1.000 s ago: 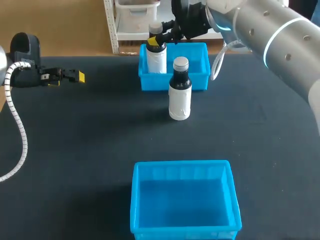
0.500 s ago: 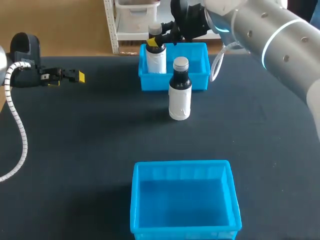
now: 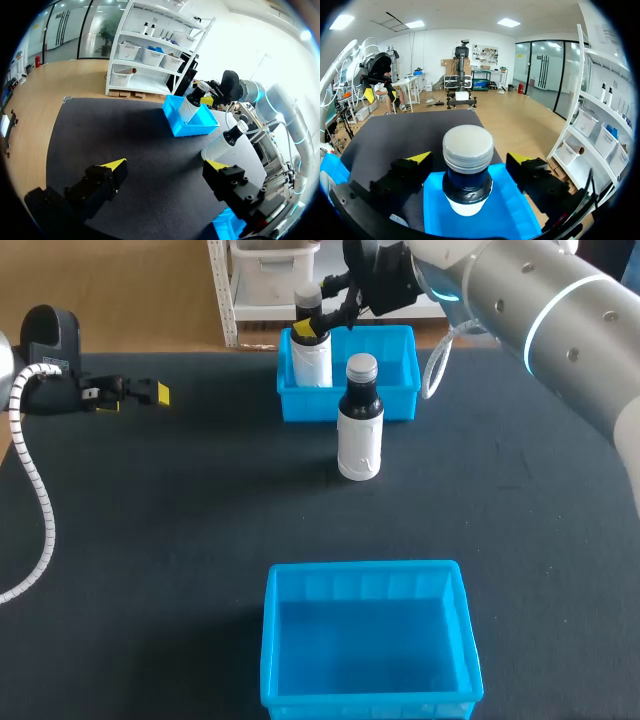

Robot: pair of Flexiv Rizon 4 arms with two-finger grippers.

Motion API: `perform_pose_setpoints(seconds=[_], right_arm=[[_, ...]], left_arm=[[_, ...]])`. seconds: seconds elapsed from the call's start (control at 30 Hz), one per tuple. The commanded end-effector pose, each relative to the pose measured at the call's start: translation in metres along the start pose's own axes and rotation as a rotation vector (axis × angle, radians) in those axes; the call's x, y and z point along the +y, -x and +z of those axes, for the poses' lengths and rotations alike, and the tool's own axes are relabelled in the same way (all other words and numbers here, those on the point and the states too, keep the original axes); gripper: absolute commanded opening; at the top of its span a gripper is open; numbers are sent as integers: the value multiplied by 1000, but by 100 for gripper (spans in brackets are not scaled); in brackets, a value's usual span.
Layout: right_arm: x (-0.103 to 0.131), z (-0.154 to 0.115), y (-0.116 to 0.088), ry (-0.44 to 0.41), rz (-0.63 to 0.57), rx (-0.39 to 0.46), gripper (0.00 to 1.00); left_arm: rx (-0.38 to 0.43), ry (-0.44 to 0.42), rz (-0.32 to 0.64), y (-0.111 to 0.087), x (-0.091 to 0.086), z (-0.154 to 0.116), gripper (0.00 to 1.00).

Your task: Pick up the bottle, and place it in the far bin if it is heavy, or in the near bin if it is light.

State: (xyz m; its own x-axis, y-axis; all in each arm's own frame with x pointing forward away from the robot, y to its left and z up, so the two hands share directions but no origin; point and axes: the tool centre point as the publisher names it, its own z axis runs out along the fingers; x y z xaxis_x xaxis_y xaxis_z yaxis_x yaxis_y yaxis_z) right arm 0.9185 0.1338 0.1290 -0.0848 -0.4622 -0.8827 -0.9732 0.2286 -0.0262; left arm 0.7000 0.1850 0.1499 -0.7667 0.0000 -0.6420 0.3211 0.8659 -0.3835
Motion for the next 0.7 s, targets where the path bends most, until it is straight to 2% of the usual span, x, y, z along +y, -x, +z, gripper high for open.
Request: perform_pose_setpoints(seconds=[0.03, 0.7], right_arm=[[-8, -9, 1, 366, 0, 4, 100], [1, -98, -34, 228, 36, 13, 100]], left_arm=[[0, 0, 0, 0, 0, 0, 100], [0, 0, 0, 0, 0, 0, 100]])
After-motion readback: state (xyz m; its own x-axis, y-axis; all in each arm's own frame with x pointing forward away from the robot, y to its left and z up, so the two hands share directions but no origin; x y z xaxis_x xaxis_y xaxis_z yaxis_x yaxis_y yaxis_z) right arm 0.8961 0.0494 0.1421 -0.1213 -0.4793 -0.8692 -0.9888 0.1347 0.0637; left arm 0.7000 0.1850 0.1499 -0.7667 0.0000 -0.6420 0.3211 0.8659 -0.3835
